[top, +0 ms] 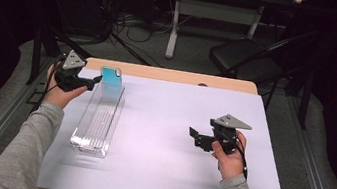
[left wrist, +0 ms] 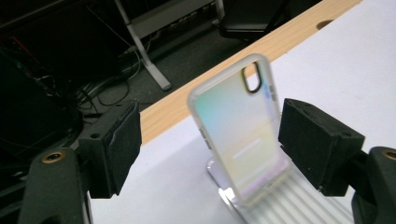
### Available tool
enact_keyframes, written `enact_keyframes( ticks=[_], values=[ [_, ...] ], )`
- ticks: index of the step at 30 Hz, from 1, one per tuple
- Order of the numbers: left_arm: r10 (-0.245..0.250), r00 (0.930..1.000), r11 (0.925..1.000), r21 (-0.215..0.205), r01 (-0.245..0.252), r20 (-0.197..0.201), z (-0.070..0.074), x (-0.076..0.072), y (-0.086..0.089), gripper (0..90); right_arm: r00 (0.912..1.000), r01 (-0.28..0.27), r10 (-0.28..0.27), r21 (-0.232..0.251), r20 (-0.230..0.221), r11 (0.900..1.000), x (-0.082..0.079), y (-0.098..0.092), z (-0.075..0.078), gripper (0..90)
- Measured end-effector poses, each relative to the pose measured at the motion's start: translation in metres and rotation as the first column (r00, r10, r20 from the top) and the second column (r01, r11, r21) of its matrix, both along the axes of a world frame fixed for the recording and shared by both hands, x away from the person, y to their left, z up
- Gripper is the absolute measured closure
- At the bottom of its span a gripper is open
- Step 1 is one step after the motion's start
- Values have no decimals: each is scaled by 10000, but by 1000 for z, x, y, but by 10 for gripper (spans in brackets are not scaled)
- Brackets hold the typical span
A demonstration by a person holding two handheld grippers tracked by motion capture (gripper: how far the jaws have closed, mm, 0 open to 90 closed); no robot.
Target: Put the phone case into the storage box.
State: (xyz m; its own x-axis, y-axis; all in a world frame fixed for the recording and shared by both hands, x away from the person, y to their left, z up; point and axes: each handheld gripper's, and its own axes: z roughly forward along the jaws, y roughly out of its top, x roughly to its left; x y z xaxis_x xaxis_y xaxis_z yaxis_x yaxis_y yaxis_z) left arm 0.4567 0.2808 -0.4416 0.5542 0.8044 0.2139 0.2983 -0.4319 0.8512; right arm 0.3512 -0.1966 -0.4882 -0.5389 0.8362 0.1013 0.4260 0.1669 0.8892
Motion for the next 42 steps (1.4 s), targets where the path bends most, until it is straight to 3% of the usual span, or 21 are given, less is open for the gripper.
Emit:
enact_keyframes(
  ticks=[5, 13, 17, 18, 23, 24, 28, 31, 34, 42],
  values=[
    [-362, 9983, 9958, -861, 322, -458, 13, -15, -7, 217, 10000, 28, -28, -37, 84, 10000, -2, -1, 2, 146],
    [-663, 9959, 9912, -1183, 587, -608, 25, -37, -14, 195, 9999, -34, 35, -13, 156, 10000, -7, -1, 7, 141],
    [-545, 9962, 9879, -1489, 439, -680, 27, -48, -16, 194, 9997, -22, 24, -83, 227, 10000, -11, -1, 9, 128],
    [-646, 9952, 9815, -1849, 502, -731, 27, -53, -16, 194, 9997, -92, 94, -98, 228, 9999, -13, -2, 10, 100],
    [-727, 9945, 9747, -2165, 548, -758, 23, -66, -19, 144, 9991, -165, 173, -204, 379, 9997, -19, -4, 13, 84],
    [-915, 9927, 9700, -2326, 710, -784, 20, -71, -21, 108, 9990, -223, 232, -234, 370, 9995, -23, -7, 14, 78],
    [-1147, 9903, 9663, -2402, 929, -783, 15, -81, -24, 74, 9988, -256, 270, -329, 419, 9991, -30, -11, 15, 55],
    [-1409, 9871, 9583, -2610, 1166, -761, 10, -90, -26, 74, 9989, -217, 231, -347, 398, 9992, -35, -13, 15, 27],
    [-1586, 9848, 9453, -2988, 1305, -715, 6, -97, -27, 69, 9990, -313, 328, -462, 315, 9984, -39, -16, 13, 0],
    [-1918, 9806, 9303, -3260, 1683, -411, -2, -116, -29, 16, 9996, -28, 43, -556, 274, 9984, -47, -22, 0, 0]
  ],
)
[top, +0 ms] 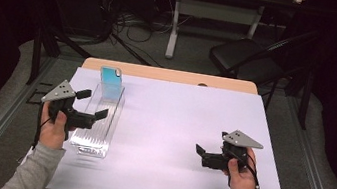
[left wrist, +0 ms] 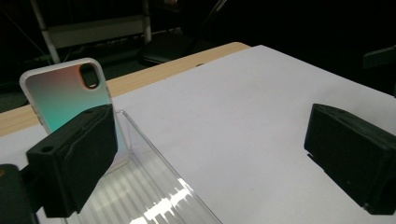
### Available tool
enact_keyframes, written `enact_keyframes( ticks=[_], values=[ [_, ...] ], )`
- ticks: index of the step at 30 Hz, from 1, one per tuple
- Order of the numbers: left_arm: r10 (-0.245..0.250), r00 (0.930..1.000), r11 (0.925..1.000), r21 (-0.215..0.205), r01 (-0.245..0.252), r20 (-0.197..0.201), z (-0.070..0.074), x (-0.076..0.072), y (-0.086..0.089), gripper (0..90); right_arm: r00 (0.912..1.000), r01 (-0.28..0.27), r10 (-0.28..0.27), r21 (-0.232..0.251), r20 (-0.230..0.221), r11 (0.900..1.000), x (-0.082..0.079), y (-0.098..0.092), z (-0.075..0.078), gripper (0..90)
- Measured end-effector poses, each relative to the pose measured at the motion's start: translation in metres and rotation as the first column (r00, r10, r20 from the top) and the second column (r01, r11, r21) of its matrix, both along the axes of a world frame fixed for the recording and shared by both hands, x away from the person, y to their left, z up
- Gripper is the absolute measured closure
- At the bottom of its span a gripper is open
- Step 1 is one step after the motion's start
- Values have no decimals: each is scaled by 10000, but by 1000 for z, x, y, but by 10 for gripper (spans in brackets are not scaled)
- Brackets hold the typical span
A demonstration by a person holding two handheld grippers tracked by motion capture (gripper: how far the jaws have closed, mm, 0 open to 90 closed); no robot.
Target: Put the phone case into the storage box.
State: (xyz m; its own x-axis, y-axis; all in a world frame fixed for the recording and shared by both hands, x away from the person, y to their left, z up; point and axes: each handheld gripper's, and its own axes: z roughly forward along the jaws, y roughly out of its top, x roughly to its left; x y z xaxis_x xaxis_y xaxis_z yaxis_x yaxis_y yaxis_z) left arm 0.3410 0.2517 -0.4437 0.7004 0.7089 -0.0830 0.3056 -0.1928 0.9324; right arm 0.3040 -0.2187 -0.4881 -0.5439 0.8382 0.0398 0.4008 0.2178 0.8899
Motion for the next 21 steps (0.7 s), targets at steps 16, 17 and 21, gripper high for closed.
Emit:
enact_keyframes(
  ticks=[16, 17, 21],
  values=[
    [653, 9973, 9979, 34, -652, -333, -31, -11, 11, 5, 9946, 985, -975, -263, 363, 9948, -5, -8, -15, 0],
    [651, 9973, 9979, 21, -651, -339, -31, -11, 11, 5, 9944, 1022, -1015, -268, 283, 9944, -5, -8, -15, 0],
    [675, 9973, 9977, 76, -673, -303, -30, -11, 12, 5, 9934, 1146, -1145, -229, 68, 9931, -3, -9, -18, 0]
  ],
)
